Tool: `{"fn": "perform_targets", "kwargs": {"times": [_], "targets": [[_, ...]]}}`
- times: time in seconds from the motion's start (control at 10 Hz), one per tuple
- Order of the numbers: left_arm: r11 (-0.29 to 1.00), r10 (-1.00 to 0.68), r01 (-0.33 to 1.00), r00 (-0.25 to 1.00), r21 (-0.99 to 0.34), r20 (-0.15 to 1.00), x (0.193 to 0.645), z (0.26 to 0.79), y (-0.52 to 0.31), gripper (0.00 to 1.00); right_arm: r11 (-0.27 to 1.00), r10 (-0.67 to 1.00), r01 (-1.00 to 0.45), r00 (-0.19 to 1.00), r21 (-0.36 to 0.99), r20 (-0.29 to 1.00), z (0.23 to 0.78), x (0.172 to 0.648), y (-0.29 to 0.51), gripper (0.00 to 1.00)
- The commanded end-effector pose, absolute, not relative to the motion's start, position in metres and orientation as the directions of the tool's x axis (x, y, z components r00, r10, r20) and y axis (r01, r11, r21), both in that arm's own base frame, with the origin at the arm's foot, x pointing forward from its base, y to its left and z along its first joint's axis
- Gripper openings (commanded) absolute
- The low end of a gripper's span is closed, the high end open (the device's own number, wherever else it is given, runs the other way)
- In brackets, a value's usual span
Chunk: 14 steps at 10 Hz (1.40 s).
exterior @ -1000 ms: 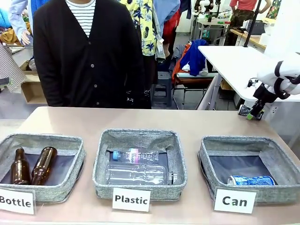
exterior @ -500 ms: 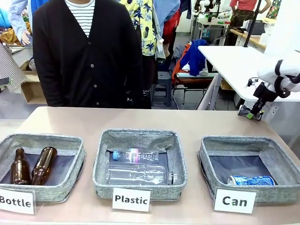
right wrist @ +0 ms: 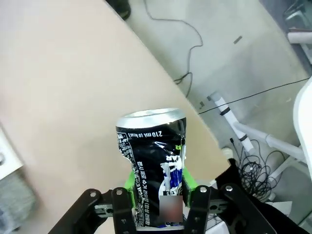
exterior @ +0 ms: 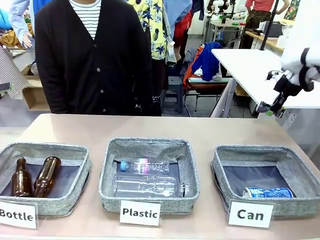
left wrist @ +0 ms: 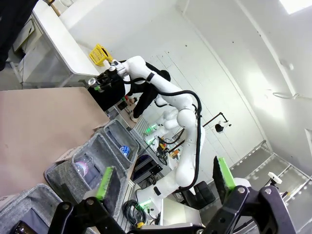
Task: Sort the can waste into the basket.
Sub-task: Pick up the can waste from the table and place it in the right Fabric basket.
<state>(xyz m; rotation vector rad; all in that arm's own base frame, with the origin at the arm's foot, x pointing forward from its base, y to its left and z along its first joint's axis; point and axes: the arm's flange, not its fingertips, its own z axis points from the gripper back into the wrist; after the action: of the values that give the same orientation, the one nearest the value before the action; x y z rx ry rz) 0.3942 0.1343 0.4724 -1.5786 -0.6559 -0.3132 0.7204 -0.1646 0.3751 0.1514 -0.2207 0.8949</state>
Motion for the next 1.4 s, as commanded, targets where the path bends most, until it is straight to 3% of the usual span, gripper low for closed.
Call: {"fn": "perform_targets", "kwargs": {"times": [0.0,0.2,0.5,0.7,0.8,1.1,1.2,1.3], "targets": [[-0.009,0.209,0.576,0.800,-0.817,0.562,0.392,0.475,0.135,1.00,0.679,0.702,-0.721,0.693,0.139,0.163,0.444,0.647,-0.127,0.00],[-0.009,0.209,0.576,0.800,-0.817,0.562,0.392,0.475,0.135,1.00,0.623,0.751,-0.766,0.642,0.157,0.151,0.491,0.566,-0.081,0.02],[-0.009,0.209,0.576,0.800,-0.817,0.562,0.392,0.475,0.135,1.00,0.453,0.868,-0.878,0.474,0.155,0.151,0.498,0.450,-0.038,0.02],[-0.009,0.209,0.576,0.800,-0.817,0.562,0.392,0.475,0.135,1.00,0.248,0.950,-0.963,0.263,0.101,0.170,0.487,0.387,-0.030,0.02],[-0.009,0.209,0.576,0.800,-0.817,0.562,0.392,0.475,0.135,1.00,0.218,0.937,-0.969,0.240,0.113,0.252,0.481,0.375,-0.041,0.02],[-0.009,0.209,0.576,0.800,-0.817,0.562,0.392,0.475,0.135,1.00,0.186,0.942,-0.975,0.212,0.120,0.259,0.479,0.377,-0.044,0.02],[-0.009,0.209,0.576,0.800,-0.817,0.562,0.392,0.475,0.135,1.00,0.150,0.948,-0.982,0.176,0.116,0.265,0.480,0.378,-0.045,0.80],[-0.009,0.209,0.576,0.800,-0.817,0.562,0.392,0.475,0.135,1.00,0.131,0.952,-0.985,0.157,0.113,0.263,0.481,0.379,-0.044,0.93]]}}
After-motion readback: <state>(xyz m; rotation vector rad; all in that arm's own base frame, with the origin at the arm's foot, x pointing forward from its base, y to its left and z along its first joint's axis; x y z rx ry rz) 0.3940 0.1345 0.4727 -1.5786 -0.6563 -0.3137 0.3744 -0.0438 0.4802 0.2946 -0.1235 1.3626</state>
